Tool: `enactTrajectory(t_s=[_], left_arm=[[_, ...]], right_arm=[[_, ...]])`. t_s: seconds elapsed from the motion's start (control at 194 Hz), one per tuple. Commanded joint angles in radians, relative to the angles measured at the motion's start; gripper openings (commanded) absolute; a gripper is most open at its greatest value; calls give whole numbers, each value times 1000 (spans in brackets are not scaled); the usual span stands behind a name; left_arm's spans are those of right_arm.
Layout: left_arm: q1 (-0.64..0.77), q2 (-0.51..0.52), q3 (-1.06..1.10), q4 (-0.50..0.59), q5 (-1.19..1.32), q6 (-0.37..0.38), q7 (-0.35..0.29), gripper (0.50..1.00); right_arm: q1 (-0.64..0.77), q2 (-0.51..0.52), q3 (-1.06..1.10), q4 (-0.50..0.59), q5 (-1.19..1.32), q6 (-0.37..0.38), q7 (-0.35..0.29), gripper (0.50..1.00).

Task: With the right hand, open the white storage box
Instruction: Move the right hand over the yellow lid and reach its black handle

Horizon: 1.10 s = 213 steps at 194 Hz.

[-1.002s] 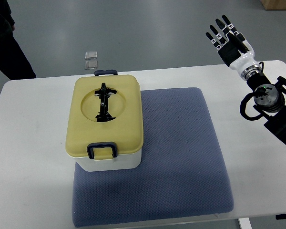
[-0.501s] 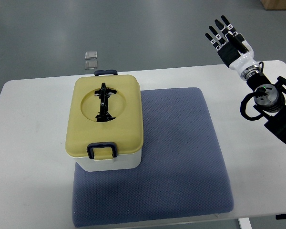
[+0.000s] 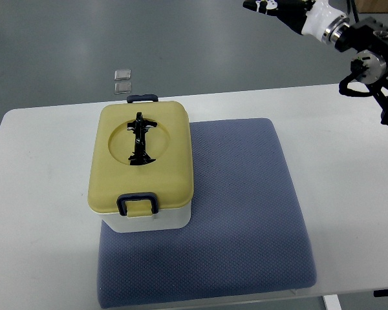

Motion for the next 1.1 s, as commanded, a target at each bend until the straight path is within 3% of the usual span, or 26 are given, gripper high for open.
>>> enactTrajectory(t_s=[0.0, 0.227, 0.279, 0.284, 0.377, 0.552, 0.697, 0.981, 1.095], left_arm=[[0, 0, 0, -2, 0, 0, -1, 1000], [0, 0, 0, -3, 0, 0, -1, 1000], [0, 0, 0, -3, 0, 0, -1, 1000], [0, 0, 0, -3, 0, 0, -1, 1000], [-2, 0, -2, -3, 0, 0, -1, 1000], [0, 0, -2, -3, 0, 0, -1, 1000], [0, 0, -2, -2, 0, 0, -1, 1000], [0, 0, -2, -2, 0, 0, 1, 1000], [0, 0, -2, -2, 0, -1, -1, 1000]], right_arm=[[98, -32, -121, 114, -202, 40, -1, 932], [377, -23, -529, 359, -372, 8, 16, 932], [377, -23, -529, 359, -372, 8, 16, 932], [429, -9, -592, 391, -380, -27, 21, 932], [488, 45, -672, 410, -453, -137, 70, 930], [485, 115, -782, 410, -601, -342, 206, 928], [443, 154, -845, 410, -620, -477, 237, 928], [400, 163, -873, 405, -653, -516, 239, 926], [390, 166, -871, 404, -656, -540, 239, 891]])
